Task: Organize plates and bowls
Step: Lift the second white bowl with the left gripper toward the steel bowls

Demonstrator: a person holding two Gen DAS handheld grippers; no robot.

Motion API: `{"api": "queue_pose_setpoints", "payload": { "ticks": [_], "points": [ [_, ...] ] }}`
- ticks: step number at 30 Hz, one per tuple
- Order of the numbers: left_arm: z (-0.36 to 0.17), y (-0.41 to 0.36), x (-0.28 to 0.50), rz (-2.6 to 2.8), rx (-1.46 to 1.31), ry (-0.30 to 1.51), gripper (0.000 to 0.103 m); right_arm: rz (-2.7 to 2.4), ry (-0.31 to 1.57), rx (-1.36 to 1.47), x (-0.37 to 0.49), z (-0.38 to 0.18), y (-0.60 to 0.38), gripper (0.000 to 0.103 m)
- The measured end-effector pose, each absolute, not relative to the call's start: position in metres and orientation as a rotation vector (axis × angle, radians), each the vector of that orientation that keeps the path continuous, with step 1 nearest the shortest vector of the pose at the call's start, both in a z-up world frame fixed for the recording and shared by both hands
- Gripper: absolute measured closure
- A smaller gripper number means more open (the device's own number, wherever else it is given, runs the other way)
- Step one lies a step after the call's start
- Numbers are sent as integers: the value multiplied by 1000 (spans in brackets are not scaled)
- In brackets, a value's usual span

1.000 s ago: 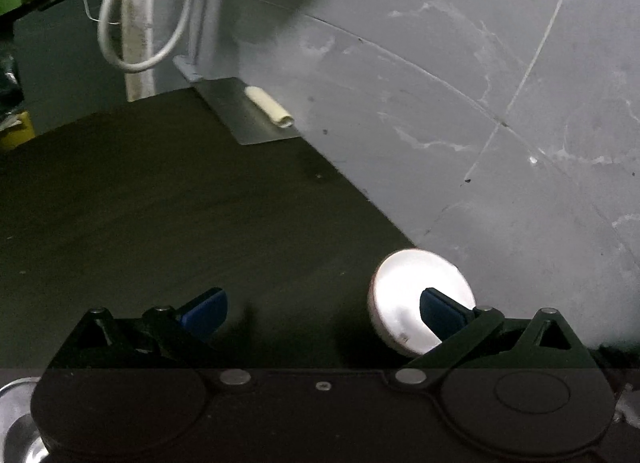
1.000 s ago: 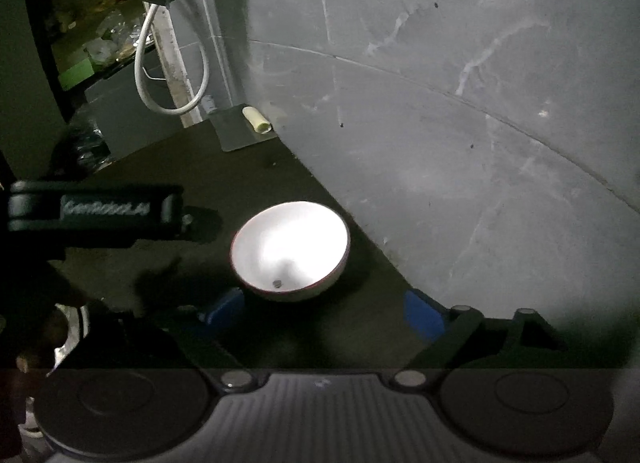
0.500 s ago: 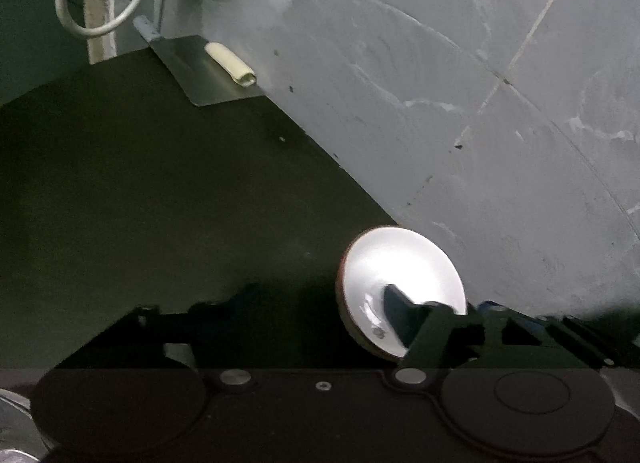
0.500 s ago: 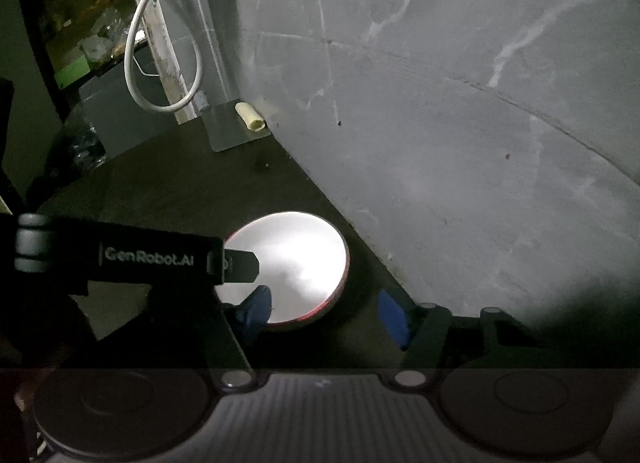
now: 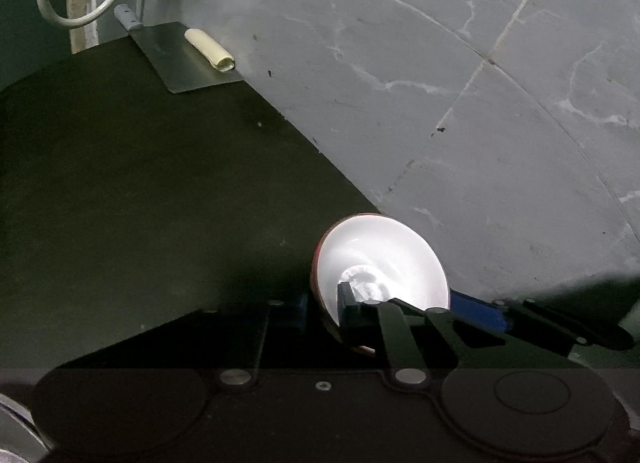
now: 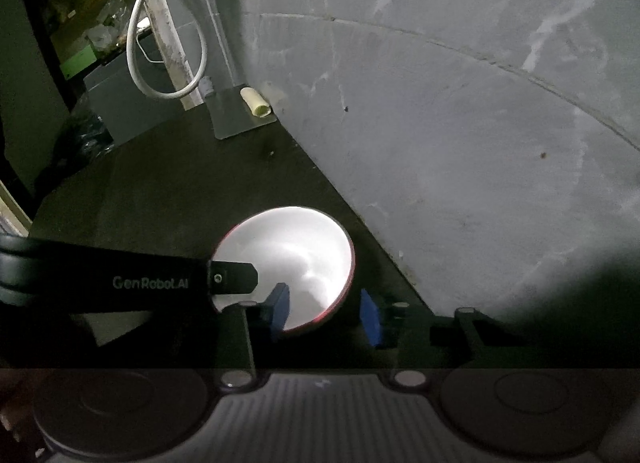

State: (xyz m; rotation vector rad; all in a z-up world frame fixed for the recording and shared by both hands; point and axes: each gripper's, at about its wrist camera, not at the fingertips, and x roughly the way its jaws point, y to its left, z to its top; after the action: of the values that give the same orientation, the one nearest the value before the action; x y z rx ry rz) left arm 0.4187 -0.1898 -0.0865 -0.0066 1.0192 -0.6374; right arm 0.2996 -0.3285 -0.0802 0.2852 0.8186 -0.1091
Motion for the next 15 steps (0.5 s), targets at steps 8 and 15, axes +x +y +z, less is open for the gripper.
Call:
{"api": "queue_pose_setpoints", "payload": {
  "ticks": [8, 15],
  "points": [
    [-74, -180, 409, -620, -2, 986, 93, -90, 828, 276, 291, -76, -322, 76],
    [-54, -159, 388, -597, -16, 933, 93, -54, 771, 266, 275, -58, -306, 76]
  ]
}}
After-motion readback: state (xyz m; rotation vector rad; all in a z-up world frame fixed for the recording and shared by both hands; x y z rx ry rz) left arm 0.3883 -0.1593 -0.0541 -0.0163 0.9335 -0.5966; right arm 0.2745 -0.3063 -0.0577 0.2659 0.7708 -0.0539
